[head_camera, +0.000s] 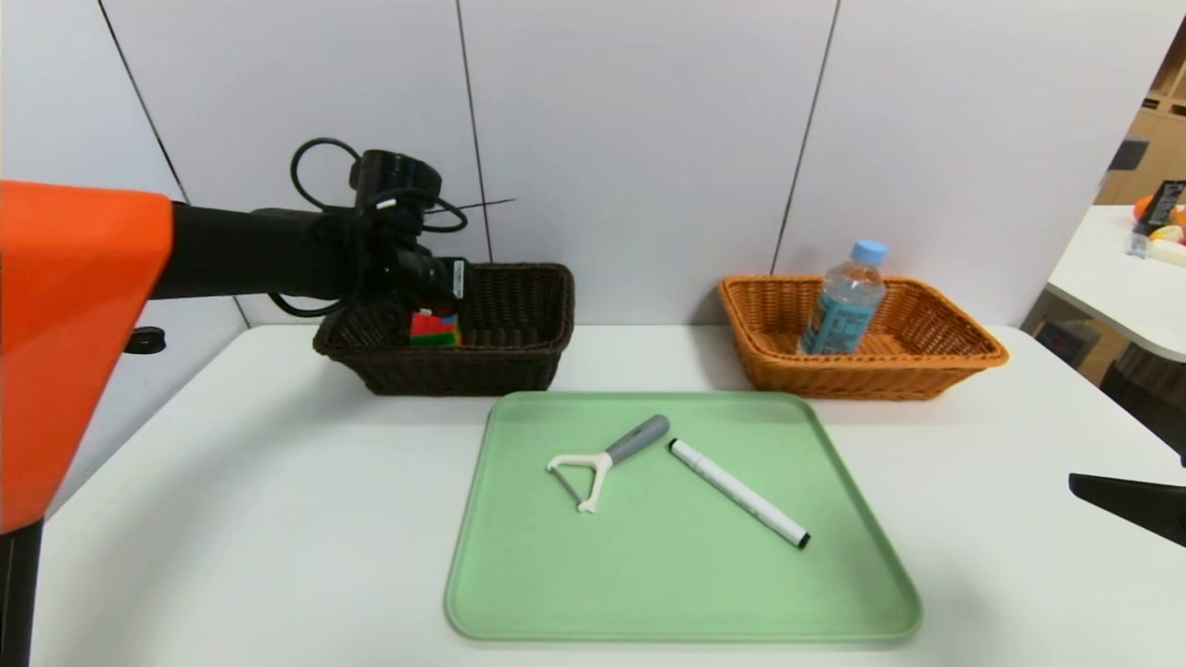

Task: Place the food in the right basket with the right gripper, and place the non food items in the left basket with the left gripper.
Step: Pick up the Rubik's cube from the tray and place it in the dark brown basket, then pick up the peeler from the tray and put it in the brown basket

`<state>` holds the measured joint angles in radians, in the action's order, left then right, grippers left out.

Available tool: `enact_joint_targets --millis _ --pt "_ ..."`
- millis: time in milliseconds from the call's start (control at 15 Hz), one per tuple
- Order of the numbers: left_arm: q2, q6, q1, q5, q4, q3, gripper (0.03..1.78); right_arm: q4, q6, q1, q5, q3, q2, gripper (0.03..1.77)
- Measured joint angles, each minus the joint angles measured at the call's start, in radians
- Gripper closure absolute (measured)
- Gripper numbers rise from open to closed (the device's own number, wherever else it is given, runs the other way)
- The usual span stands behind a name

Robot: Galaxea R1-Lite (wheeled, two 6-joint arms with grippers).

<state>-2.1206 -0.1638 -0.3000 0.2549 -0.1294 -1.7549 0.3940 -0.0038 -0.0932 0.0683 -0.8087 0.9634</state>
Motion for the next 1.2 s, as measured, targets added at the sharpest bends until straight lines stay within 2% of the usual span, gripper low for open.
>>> enact_joint_targets --millis 200,400,533,733,933,1067,1200 --pt "0.094 0.001 -0.053 0.012 -0.066 -0.004 0.19 -0.001 0.001 0.0 0.0 0.001 0.001 0.1" --pt "0.18 0.002 -0.115 0.104 -0.079 0.0 0.16 -0.002 0.001 0.0 0.0 0.011 0.001 0.1" --pt "0.228 0.002 -0.156 0.115 -0.085 0.007 0.15 -0.003 0.001 0.0 0.0 0.013 0.002 0.1" --pt "0.283 -0.014 -0.247 0.116 -0.153 0.021 0.14 -0.003 0.001 0.0 0.0 0.013 0.003 0.1" --pt "0.307 -0.06 -0.383 0.117 -0.202 0.036 0.14 -0.003 0.002 0.0 0.0 0.013 0.003 0.1" --pt "0.313 -0.02 -0.437 0.098 -0.206 0.059 0.13 -0.004 0.007 0.001 0.0 0.006 0.003 0.1" --pt "0.321 0.084 -0.451 0.02 -0.195 0.118 0.12 -0.015 0.03 0.001 0.0 -0.001 0.003 0.1"
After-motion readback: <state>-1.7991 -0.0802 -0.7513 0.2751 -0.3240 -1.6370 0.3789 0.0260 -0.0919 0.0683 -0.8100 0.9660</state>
